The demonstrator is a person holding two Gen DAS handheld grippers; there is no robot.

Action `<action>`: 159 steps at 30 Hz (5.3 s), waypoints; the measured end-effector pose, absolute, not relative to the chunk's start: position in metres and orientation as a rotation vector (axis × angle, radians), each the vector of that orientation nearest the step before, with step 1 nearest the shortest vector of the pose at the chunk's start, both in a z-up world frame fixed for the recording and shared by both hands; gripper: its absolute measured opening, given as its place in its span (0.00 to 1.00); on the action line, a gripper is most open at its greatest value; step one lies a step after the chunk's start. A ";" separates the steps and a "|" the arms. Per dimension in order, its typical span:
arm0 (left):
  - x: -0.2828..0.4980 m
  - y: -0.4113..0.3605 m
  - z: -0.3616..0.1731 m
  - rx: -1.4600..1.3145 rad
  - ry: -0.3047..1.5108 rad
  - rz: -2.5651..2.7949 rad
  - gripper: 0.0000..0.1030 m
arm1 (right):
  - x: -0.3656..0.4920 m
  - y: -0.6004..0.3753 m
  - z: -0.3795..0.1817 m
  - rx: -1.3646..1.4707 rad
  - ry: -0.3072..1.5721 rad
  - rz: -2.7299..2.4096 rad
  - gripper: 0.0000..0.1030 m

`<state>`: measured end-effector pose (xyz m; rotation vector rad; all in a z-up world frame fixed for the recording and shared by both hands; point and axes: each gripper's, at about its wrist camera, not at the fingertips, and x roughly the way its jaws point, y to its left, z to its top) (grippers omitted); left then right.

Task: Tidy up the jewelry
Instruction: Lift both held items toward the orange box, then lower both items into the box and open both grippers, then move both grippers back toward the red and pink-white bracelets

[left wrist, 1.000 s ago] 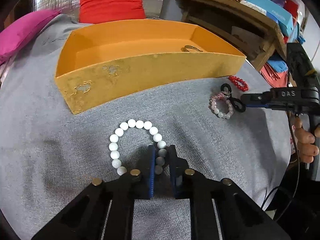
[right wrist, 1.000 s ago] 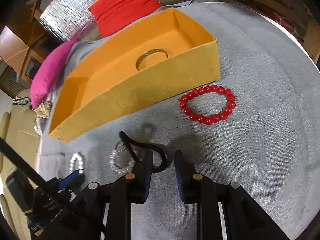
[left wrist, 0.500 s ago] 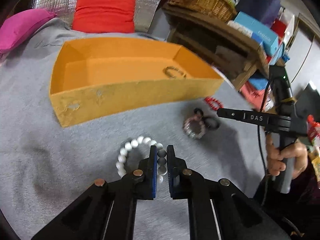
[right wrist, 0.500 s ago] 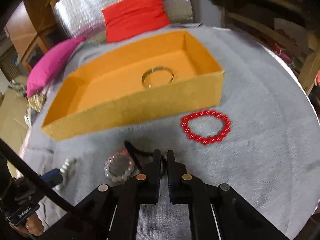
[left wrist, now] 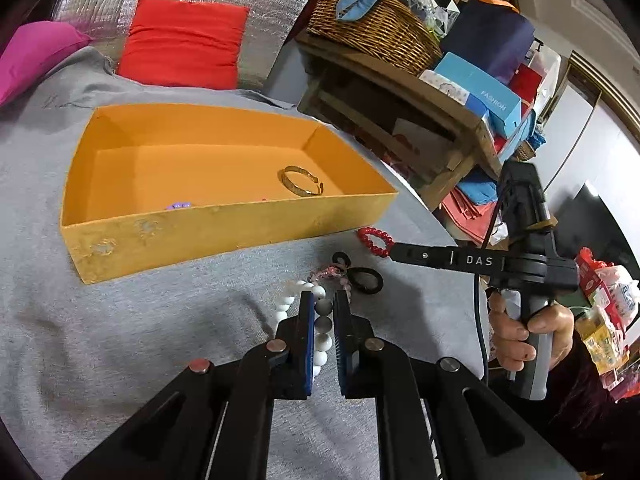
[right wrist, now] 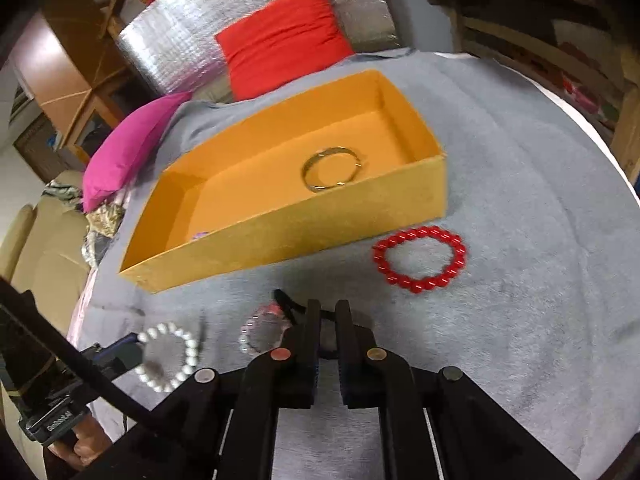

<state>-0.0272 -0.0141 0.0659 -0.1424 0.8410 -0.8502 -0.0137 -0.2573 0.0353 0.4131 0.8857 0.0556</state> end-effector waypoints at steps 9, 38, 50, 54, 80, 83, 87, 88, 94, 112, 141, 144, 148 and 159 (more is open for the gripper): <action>-0.031 -0.007 0.070 -0.158 0.832 -0.841 0.09 | 0.007 -0.215 0.026 0.343 0.913 0.074 0.43; -0.047 -0.011 0.101 -0.153 0.736 -0.893 0.09 | -0.026 -0.252 0.059 0.538 0.728 0.170 0.07; -0.031 0.003 0.157 -0.243 0.618 -0.859 0.09 | -0.003 -0.249 0.090 0.604 0.631 0.233 0.07; -0.009 0.000 0.181 -0.242 0.584 -0.815 0.09 | 0.017 -0.241 0.103 0.621 0.603 0.257 0.07; 0.133 -0.023 0.085 -0.167 0.879 -0.458 0.09 | 0.167 -0.215 0.037 0.685 0.841 0.126 0.08; 0.133 -0.027 0.079 -0.144 0.900 -0.430 0.09 | 0.169 -0.215 0.031 0.683 0.856 0.106 0.08; 0.127 -0.028 0.084 -0.113 0.895 -0.394 0.26 | 0.163 -0.222 0.033 0.703 0.834 0.091 0.08; 0.124 -0.028 0.086 -0.110 0.887 -0.386 0.32 | 0.160 -0.226 0.036 0.705 0.820 0.090 0.09; 0.099 -0.035 0.104 -0.041 0.816 -0.344 0.53 | 0.133 -0.244 0.057 0.706 0.769 0.070 0.15; -0.039 -0.030 0.118 0.163 0.628 -0.209 0.76 | -0.038 -0.267 0.093 0.479 0.644 -0.020 0.50; -0.041 -0.091 0.055 0.284 0.791 -0.372 0.77 | -0.046 -0.344 0.036 0.655 0.845 -0.152 0.50; -0.038 -0.104 0.050 0.255 0.822 -0.457 0.77 | -0.040 -0.349 0.028 0.687 0.871 -0.158 0.50; -0.029 -0.115 0.042 0.181 0.880 -0.521 0.77 | -0.026 -0.348 0.020 0.691 0.902 -0.153 0.50; -0.017 -0.132 0.023 0.189 0.939 -0.530 0.77 | 0.009 -0.338 0.002 0.586 0.943 -0.218 0.35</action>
